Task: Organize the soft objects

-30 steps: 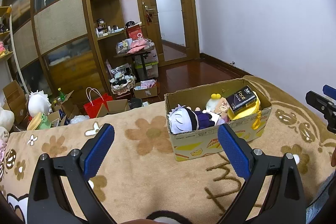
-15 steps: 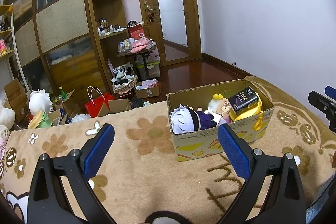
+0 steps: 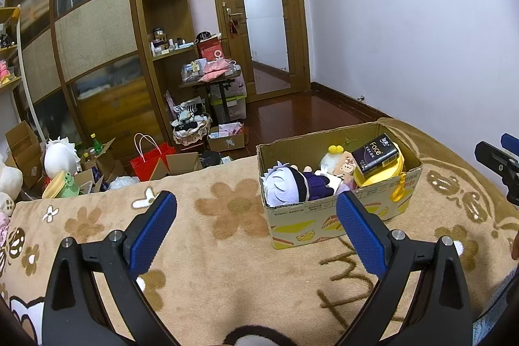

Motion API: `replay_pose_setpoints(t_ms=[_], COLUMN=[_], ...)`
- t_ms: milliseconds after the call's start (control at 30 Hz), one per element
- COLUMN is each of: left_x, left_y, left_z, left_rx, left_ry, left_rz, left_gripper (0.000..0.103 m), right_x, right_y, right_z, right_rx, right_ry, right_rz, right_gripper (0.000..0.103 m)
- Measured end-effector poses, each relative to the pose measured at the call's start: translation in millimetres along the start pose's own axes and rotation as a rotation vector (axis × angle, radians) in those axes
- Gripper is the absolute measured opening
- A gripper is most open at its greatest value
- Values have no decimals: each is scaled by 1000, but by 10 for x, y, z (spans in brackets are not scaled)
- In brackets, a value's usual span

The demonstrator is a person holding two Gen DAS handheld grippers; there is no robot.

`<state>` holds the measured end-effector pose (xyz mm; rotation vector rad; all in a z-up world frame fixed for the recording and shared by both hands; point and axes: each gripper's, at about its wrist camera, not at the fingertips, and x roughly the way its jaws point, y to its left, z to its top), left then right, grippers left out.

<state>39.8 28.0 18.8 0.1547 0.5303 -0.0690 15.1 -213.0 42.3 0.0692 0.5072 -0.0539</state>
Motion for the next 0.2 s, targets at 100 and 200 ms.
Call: replay_pose_setpoints(t_ms=[100, 200], left_x=[-1, 2], left_y=[-2, 0], left_z=[-2, -2], left_rx=[1, -1], left_ry=[0, 1], left_rz=[-2, -2], left_gripper=[98, 98], right_x=[1, 0], right_y=[-3, -5], right_z=[2, 3], right_rx=[0, -1], right_ry=[0, -1], right_rz=[0, 0], right_gripper=[103, 103])
